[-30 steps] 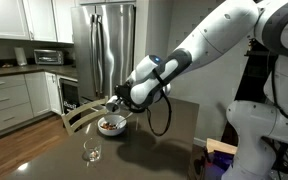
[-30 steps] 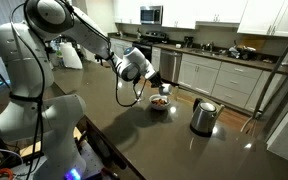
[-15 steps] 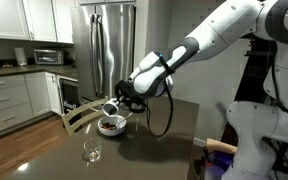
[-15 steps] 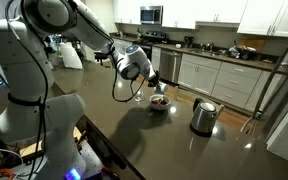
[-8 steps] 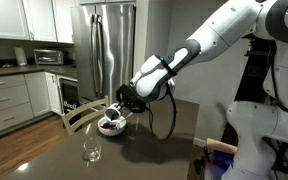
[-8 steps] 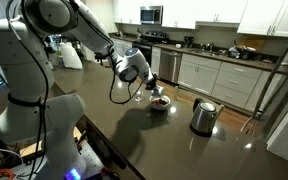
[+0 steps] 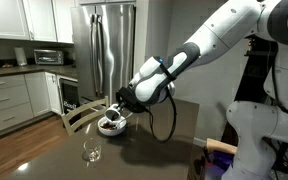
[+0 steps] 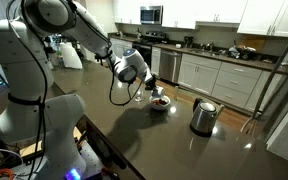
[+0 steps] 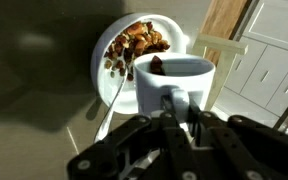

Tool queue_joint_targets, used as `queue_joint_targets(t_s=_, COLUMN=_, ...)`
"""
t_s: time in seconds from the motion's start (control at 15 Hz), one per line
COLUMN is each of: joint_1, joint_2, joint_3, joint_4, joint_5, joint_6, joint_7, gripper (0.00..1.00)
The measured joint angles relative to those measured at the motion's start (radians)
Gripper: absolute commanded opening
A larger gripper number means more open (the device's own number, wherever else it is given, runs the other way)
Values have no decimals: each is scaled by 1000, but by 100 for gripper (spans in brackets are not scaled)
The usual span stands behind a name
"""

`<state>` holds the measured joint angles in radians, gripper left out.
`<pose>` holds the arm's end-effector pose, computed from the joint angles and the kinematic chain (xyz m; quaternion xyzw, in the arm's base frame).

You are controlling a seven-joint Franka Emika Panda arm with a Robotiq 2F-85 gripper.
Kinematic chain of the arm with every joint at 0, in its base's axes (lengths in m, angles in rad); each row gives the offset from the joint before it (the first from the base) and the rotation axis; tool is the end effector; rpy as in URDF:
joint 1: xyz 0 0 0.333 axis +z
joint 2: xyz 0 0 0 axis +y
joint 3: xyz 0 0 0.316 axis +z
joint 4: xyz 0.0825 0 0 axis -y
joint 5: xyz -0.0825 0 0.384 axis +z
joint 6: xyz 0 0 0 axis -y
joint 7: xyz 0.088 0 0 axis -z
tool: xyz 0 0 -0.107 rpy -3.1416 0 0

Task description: Pour the contents from the white cup into the white bowl

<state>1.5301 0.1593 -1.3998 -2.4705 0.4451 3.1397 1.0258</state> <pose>0.5153 0.0338 0.3565 -0.7574 0.5674 -0.2720 0.1745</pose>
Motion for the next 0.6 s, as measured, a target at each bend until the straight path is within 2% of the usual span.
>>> queue_joint_targets(t_s=0.6, joint_1=15, joint_2=119, joint_3=0, joint_4=4, joint_5=0, joint_6=32, joint_7=0, gripper=4)
